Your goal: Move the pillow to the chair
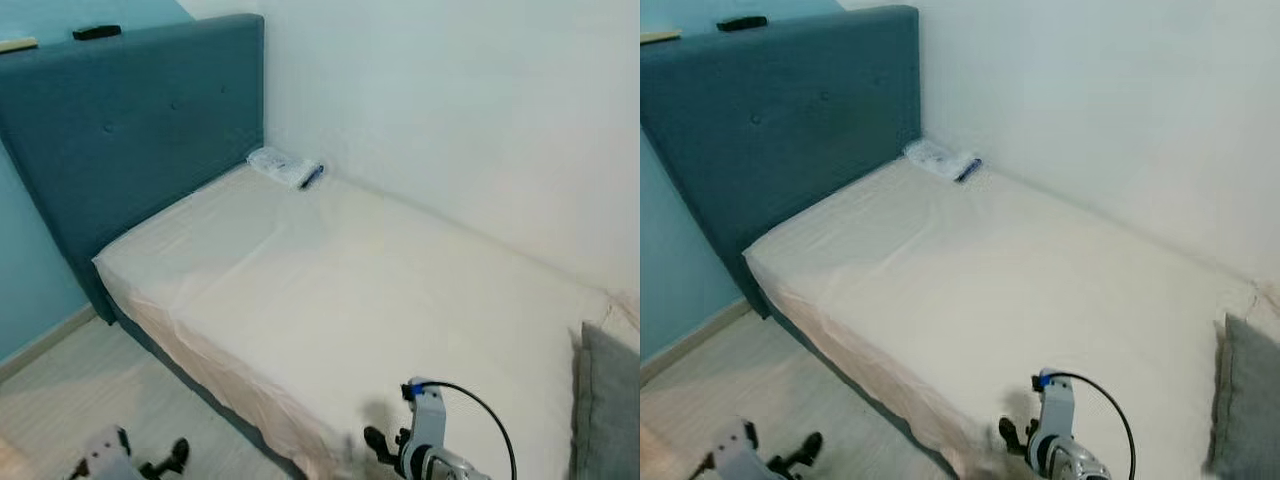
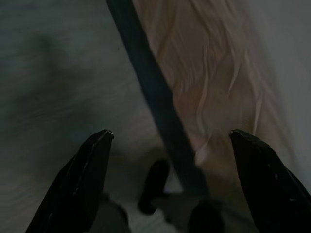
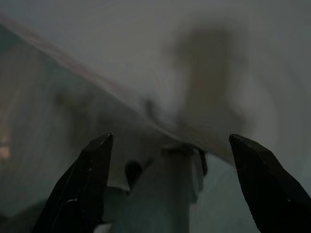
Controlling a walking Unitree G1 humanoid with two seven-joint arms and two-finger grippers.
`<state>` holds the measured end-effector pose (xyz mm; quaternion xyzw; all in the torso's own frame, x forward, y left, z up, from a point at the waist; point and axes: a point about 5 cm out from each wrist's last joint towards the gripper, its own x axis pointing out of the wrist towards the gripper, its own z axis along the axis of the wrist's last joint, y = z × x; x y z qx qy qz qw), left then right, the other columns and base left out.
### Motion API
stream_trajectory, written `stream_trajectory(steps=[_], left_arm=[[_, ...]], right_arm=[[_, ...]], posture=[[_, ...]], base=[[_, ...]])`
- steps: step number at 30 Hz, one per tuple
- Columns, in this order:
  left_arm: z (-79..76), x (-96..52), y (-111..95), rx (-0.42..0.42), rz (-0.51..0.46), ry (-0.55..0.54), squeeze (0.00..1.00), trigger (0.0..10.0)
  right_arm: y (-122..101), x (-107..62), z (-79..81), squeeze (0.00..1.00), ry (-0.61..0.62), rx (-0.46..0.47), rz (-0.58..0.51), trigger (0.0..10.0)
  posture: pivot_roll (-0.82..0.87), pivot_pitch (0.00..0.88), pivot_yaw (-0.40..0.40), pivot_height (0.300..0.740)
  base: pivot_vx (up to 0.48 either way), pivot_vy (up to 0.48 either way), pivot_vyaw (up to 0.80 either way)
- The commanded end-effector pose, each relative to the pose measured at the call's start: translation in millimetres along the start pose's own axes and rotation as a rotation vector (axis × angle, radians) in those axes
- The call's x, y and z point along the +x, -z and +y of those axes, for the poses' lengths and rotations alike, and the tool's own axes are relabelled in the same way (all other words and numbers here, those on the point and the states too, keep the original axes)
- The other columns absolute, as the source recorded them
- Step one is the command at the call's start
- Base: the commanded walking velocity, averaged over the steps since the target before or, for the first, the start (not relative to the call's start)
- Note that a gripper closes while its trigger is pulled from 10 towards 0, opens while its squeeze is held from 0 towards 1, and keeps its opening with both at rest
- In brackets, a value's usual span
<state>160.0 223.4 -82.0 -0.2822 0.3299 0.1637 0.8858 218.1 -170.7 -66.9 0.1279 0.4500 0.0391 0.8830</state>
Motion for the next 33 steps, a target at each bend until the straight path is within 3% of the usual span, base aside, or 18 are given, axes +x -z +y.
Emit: stream_trajectory(steps=[1,4,8,33], left_arm=[[0.0,-5.0,19.9,0.017,0.081,-0.008,0.0,10.0],[5.6,-12.6,36.6,0.041,0.147,-0.025,0.0,10.0],[10.3,-16.9,43.3,0.036,0.17,-0.042,0.0,10.0],[10.9,-15.5,42.0,0.047,0.186,-0.073,0.0,10.0]], right_arm=[[6.2,-3.0,-10.2,0.0,0.05,-0.017,0.027,10.0],[14.1,-5.6,-17.2,0.0,0.095,-0.023,0.048,10.0],[17.3,-7.6,-22.9,0.0,0.13,-0.026,0.055,10.0],[27.3,-8.6,-22.9,0.0,0.141,-0.076,0.09,10.0]], posture=[[-0.04,0.05,-0.026,0.74],[-0.05,0.052,-0.025,0.74],[-0.05,0.053,-0.024,0.74],[-0.05,0.054,-0.029,0.74]], base=[[0.0,0.0,-0.69],[0.0,0.0,-0.7],[0.0,0.0,-0.69],[0.0,0.0,-0.7]])
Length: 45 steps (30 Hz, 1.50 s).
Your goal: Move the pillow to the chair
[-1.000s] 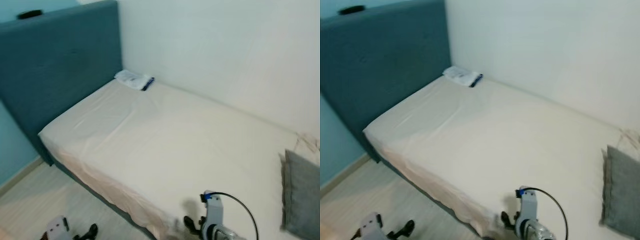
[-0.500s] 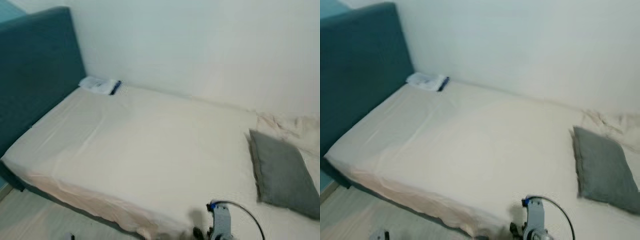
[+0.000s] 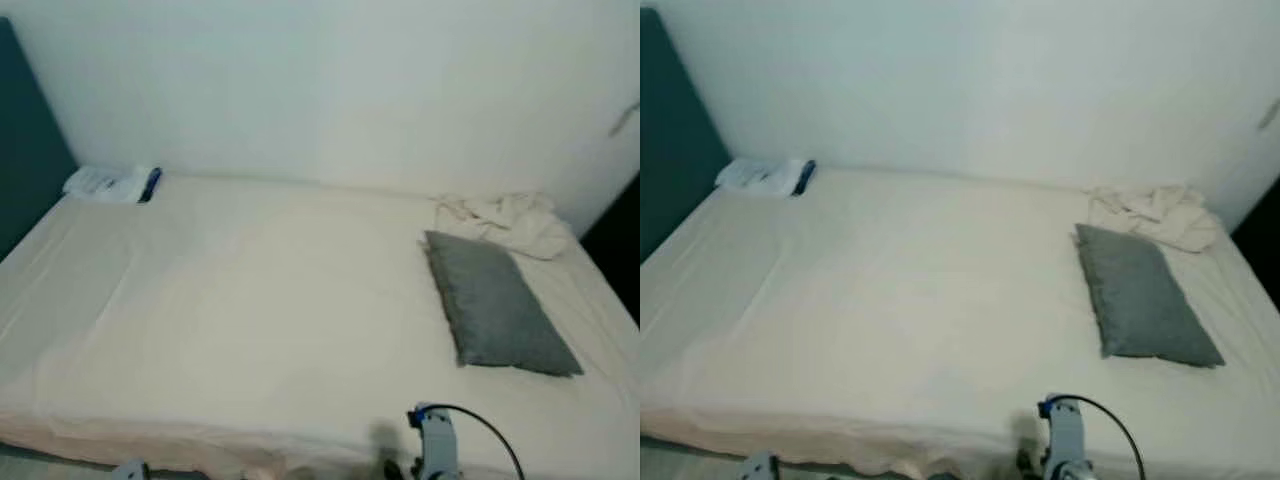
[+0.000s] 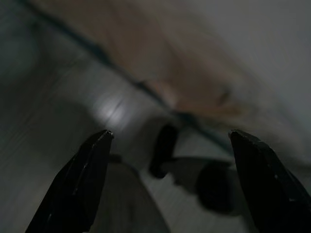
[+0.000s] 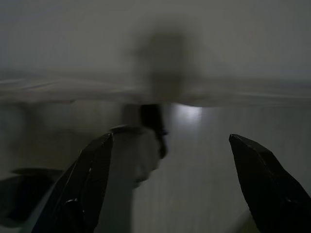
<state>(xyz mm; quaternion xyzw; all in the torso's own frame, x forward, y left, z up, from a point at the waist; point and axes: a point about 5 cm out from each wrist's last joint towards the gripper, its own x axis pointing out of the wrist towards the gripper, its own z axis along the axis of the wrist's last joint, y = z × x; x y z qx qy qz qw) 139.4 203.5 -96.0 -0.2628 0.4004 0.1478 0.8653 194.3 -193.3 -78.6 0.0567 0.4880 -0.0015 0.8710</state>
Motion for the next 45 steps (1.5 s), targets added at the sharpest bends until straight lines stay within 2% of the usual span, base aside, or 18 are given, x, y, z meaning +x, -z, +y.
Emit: stream_trajectory(steps=[1,12,17,27,35,45], left_arm=[[10.7,-5.9,12.7,-0.012,0.046,-0.04,0.0,10.0],[13.6,-6.6,13.2,-0.019,0.053,-0.058,0.0,10.0],[12.7,-6.4,13.4,0.001,0.059,-0.048,0.0,10.0],[12.1,-6.8,16.2,0.006,0.075,-0.043,0.0,10.0],[12.7,-7.6,18.0,0.005,0.081,-0.044,0.0,10.0],[14.8,-8.7,20.2,-0.017,0.083,-0.063,0.0,10.0]], right_arm=[[5.5,0.4,3.5,0.0,-0.005,0.006,0.017,10.0],[4.7,0.3,3.2,0.0,-0.005,0.003,0.009,10.0],[-1.3,0.2,1.2,0.0,0.004,0.016,-0.027,10.0],[-5.2,-0.3,-3.2,0.0,0.022,0.003,-0.032,10.0],[-5.2,-0.4,-3.1,0.0,0.013,-0.005,-0.029,10.0],[-0.2,-0.9,-5.3,0.0,0.031,-0.001,-0.01,10.0]], posture=[[-0.05,0.054,-0.029,0.74],[-0.05,0.055,-0.03,0.74],[-0.06,0.053,-0.034,0.74],[-0.06,0.046,-0.041,0.74],[-0.06,0.047,-0.043,0.74],[-0.06,0.056,-0.04,0.74]], base=[[0.0,0.0,-0.69],[0.0,0.0,-0.7],[0.0,0.0,-0.38],[0.0,-0.448,0.0],[0.0,-0.48,-0.75],[0.0,-0.341,0.0]])
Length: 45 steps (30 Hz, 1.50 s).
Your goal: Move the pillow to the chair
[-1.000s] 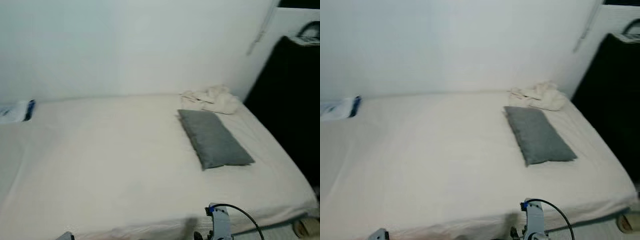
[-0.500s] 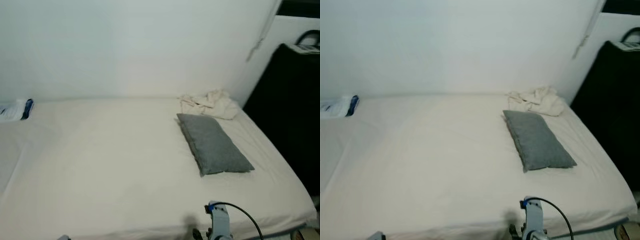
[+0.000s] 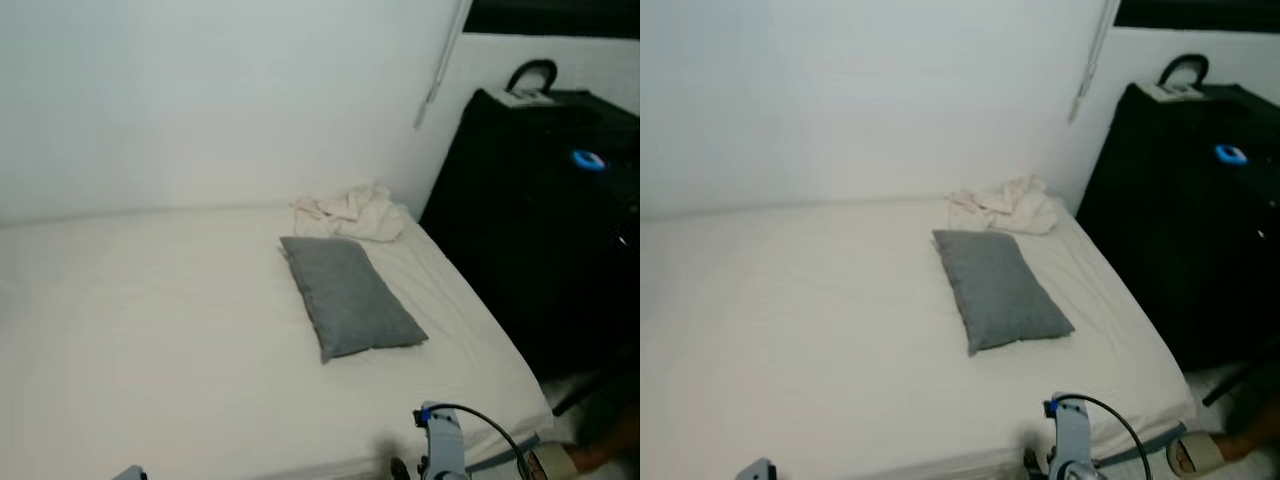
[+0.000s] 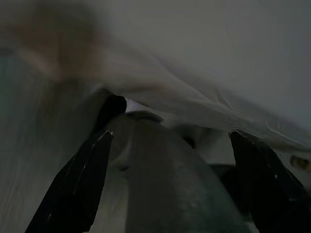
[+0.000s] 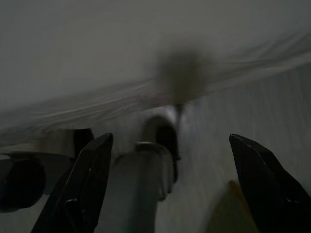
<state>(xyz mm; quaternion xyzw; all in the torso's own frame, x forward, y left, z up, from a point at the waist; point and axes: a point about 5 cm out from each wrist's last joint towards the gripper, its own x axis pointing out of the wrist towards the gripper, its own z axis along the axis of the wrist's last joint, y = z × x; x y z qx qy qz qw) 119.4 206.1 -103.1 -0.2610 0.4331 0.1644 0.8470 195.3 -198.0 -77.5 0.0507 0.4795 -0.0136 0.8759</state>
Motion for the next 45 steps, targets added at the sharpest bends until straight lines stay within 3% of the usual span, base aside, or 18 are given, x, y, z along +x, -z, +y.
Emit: stream_trajectory(steps=[1,9,18,26,27,29,31,32,33,35,36,37,39,40,43,44,45], left_arm=[[1.5,-1.1,5.5,-0.005,0.022,-0.015,0.0,10.0],[0.0,-0.6,5.7,0.003,0.029,-0.016,0.0,10.0],[-2.7,-0.4,8.5,0.025,0.047,0.003,0.0,10.0],[-2.8,-0.1,9.0,0.016,0.047,-0.019,0.0,10.0],[-2.8,-0.1,8.6,0.017,0.044,-0.02,0.0,10.0],[-3.3,0.2,6.8,0.018,0.032,-0.014,0.0,10.0],[-3.6,0.4,5.7,0.02,0.025,-0.01,0.0,10.0],[-5.4,1.5,1.0,0.03,0.005,0.001,0.0,10.0],[-10.7,4.2,-10.2,0.104,-0.037,0.022,0.0,10.0],[-12.7,5.0,-14.0,0.14,-0.05,0.029,0.0,10.0],[-21.0,7.8,-27.5,0.279,-0.095,0.06,0.0,10.0],[-24.0,9.0,-35.8,0.305,-0.124,0.066,0.0,10.0],[-25.8,9.7,-41.2,0.317,-0.143,0.068,0.0,10.0],[-31.1,11.2,-66.2,0.322,-0.236,0.076,0.0,10.0],[-41.3,9.5,-110.5,0.334,-0.399,0.093,0.0,10.0],[-45.2,8.2,-122.9,0.337,-0.445,0.104,0.0,10.0],[-45.2,8.2,-122.9,0.337,-0.445,0.104,0.0,10.0]], right_arm=[[2.1,-0.3,-1.6,0.0,0.008,-0.002,0.012,10.0],[0.2,-0.9,-5.5,0.0,0.026,0.002,0.004,10.0],[-19.4,0.1,-4.9,0.0,0.017,0.025,-0.063,10.0],[-49.2,0.3,-2.0,0.0,0.012,0.013,-0.15,10.0],[-70.1,-1.0,-0.4,0.0,0.001,0.014,-0.214,10.0],[-89.3,-2.9,3.5,0.0,-0.022,0.007,-0.274,10.0],[-95.7,-3.6,5.4,0.0,-0.031,0.002,-0.295,10.0],[-107.4,-5.1,11.4,0.0,-0.058,-0.03,-0.334,10.0],[-128.1,-8.6,25.5,0.0,-0.125,-0.082,-0.405,10.0],[-134.0,-9.9,30.1,0.0,-0.147,-0.098,-0.426,10.0],[-148.7,-13.5,45.6,0.0,-0.222,-0.123,-0.476,10.0],[-155.4,-15.5,53.2,0.0,-0.254,-0.14,-0.498,10.0],[-159.5,-16.9,58.1,0.0,-0.273,-0.152,-0.512,10.0],[-170.4,-21.0,73.9,0.0,-0.344,-0.158,-0.546,10.0],[-187.1,-28.4,94.0,0.0,-0.418,-0.169,-0.594,10.0],[-191.7,-30.6,98.1,0.0,-0.435,-0.164,-0.605,10.0],[-191.7,-30.6,98.1,0.0,-0.435,-0.164,-0.605,10.0]], posture=[[-0.06,0.056,-0.039,0.74],[-0.06,0.056,-0.04,0.74],[-0.07,0.057,-0.039,0.74],[-0.07,0.057,-0.039,0.74],[-0.07,0.057,-0.039,0.74],[-0.07,0.06,-0.037,0.74],[-0.07,0.06,-0.037,0.74],[-0.07,0.061,-0.036,0.74],[-0.08,0.063,-0.037,0.74],[-0.08,0.063,-0.037,0.74],[-0.08,0.065,-0.039,0.74],[-0.08,0.068,-0.04,0.74],[-0.08,0.068,-0.04,0.74],[-0.07,0.068,-0.042,0.74],[-0.07,0.071,-0.044,0.74],[-0.07,0.071,-0.044,0.74],[-0.07,0.071,-0.044,0.74]], base=[[0.0,0.0,0.0],[0.0,0.0,0.0],[0.0,-0.053,0.0],[0.0,-0.24,0.0],[0.0,0.0,0.0],[0.0,0.0,0.0],[0.0,0.0,0.0],[0.0,0.0,0.0],[0.0,0.0,0.0],[0.0,0.0,0.0],[0.0,0.0,0.0],[0.0,0.0,0.0],[0.0,0.0,0.0],[0.0,0.0,0.0],[0.0,0.0,0.0],[0.0,0.0,0.0],[0.0,0.0,0.0]])
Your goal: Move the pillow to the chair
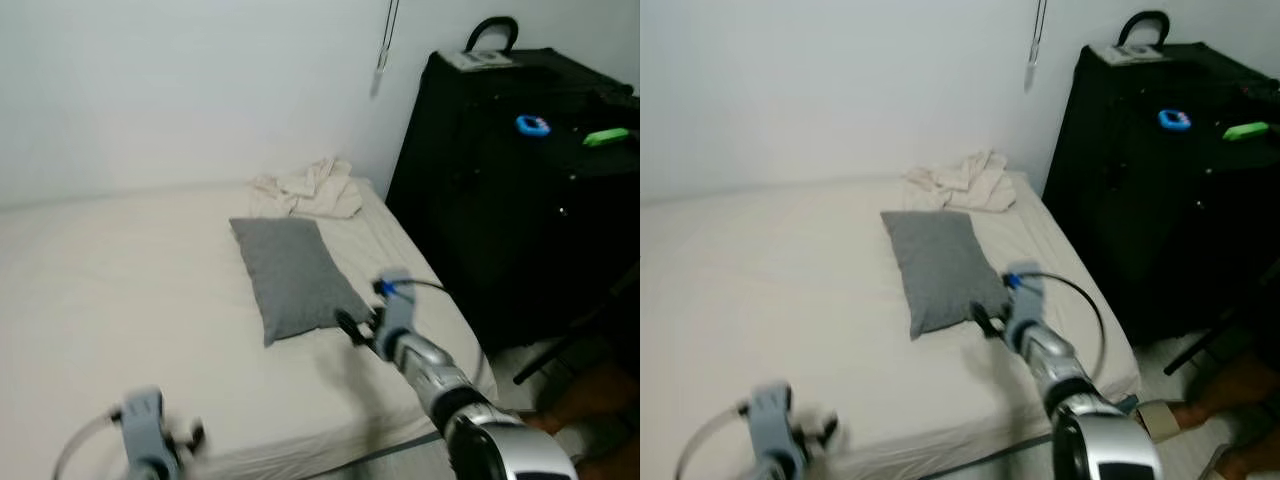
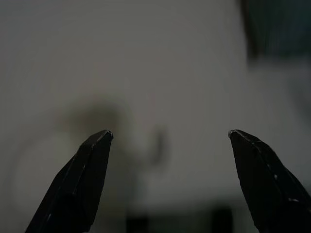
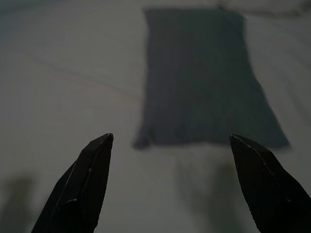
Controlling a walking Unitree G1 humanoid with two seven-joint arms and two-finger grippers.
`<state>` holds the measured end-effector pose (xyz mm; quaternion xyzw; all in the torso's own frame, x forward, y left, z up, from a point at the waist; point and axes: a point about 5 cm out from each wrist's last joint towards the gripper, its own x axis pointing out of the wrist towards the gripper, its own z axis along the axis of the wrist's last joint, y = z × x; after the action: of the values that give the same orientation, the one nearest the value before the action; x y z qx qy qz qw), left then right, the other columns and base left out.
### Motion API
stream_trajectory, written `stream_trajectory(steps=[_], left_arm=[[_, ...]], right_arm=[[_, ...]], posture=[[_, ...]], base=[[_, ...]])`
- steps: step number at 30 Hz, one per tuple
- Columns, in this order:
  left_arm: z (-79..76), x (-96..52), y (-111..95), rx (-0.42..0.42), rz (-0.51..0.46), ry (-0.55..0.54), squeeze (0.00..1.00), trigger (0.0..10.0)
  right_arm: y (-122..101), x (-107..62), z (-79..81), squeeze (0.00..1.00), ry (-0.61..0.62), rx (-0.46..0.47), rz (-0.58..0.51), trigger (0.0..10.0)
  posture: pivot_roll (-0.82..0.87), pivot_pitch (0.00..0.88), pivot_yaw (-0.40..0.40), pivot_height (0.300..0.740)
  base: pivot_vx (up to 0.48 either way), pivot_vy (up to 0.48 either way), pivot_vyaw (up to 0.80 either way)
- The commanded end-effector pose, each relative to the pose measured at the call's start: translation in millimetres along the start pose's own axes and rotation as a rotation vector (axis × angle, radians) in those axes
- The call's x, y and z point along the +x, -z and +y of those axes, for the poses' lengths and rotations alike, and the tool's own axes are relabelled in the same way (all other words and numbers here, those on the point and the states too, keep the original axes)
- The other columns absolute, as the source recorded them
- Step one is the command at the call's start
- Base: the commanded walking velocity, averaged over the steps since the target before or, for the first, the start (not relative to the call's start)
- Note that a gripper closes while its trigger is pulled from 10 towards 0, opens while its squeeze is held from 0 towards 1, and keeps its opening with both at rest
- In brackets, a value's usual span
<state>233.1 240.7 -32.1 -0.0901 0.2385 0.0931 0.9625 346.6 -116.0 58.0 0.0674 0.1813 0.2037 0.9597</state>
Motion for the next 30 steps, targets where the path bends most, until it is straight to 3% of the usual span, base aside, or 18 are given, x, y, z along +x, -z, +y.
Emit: stream_trajectory(steps=[1,2,3,9,10,17,30], left_arm=[[2.4,1.9,-9.6,-0.006,-0.051,0.0,0.0,10.0],[-1.1,8.7,-31.4,0.019,-0.133,0.028,0.0,10.0],[-3.1,10.7,-38.3,0.034,-0.159,0.039,0.0,10.0],[-18.2,17.1,-60.6,0.075,-0.251,0.108,0.0,10.0],[-26.9,19.1,-65.4,0.075,-0.271,0.144,0.0,10.0],[-53.4,20.6,-64.5,0.028,-0.281,0.273,0.0,10.0],[-72.7,17.7,-56.5,-0.038,-0.279,0.375,0.0,10.0]], right_arm=[[-6.0,0.3,-1.7,0.0,-0.003,0.014,-0.028,10.0],[-13.1,2.3,-0.5,0.0,-0.011,0.022,-0.05,10.0],[-15.4,2.5,-0.9,0.0,-0.011,0.029,-0.059,10.0],[-21.4,1.1,-6.9,0.0,-0.001,0.042,-0.082,10.0],[-22.2,0.2,-9.4,0.0,0.003,0.051,-0.086,10.0],[-20.2,-2.1,-12.9,0.0,0.005,0.056,-0.086,10.0],[-17.3,-3.9,-15.7,0.0,0.011,0.08,-0.087,10.0]], posture=[[-0.07,0.069,-0.047,0.735],[-0.06,0.067,-0.048,0.725],[-0.06,0.067,-0.048,0.72],[-0.06,0.066,-0.043,0.695],[-0.06,0.066,-0.043,0.685],[-0.07,0.067,-0.04,0.65],[-0.07,0.075,-0.038,0.595]], base=[[0.0,0.0,0.0],[0.0,0.0,0.0],[0.0,0.0,0.0],[0.0,0.0,0.0],[0.0,0.0,0.0],[0.0,0.0,0.0],[0.0,0.0,0.0]])
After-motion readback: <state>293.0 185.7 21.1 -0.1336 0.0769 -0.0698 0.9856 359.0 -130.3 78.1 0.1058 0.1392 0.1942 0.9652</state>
